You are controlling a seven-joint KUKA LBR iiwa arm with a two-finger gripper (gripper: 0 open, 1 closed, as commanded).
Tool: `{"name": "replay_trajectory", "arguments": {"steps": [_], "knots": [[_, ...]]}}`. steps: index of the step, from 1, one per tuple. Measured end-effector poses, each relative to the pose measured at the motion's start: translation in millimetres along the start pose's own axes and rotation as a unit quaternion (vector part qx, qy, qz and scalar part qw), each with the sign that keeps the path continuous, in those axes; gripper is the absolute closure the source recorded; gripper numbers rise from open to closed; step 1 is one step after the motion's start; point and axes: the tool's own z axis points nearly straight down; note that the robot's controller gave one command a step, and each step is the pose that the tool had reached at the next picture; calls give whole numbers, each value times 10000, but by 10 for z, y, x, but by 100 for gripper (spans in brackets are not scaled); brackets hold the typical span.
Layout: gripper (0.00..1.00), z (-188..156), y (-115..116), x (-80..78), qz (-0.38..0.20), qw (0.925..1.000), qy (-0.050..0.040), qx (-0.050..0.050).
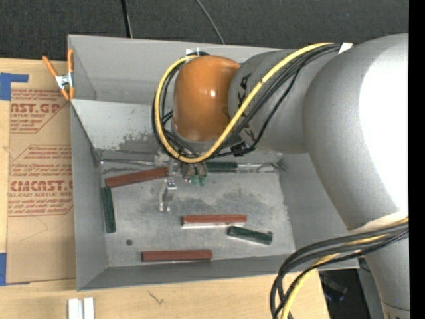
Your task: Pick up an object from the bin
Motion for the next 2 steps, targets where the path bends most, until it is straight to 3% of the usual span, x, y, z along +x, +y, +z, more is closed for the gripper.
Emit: {"name": "replay_trajectory", "arguments": {"steps": [1, 2], "knots": [[0, 481, 206, -26, 365, 9993, -48, -13], [100, 441, 280, -38, 564, 9984, -81, -28]]}}
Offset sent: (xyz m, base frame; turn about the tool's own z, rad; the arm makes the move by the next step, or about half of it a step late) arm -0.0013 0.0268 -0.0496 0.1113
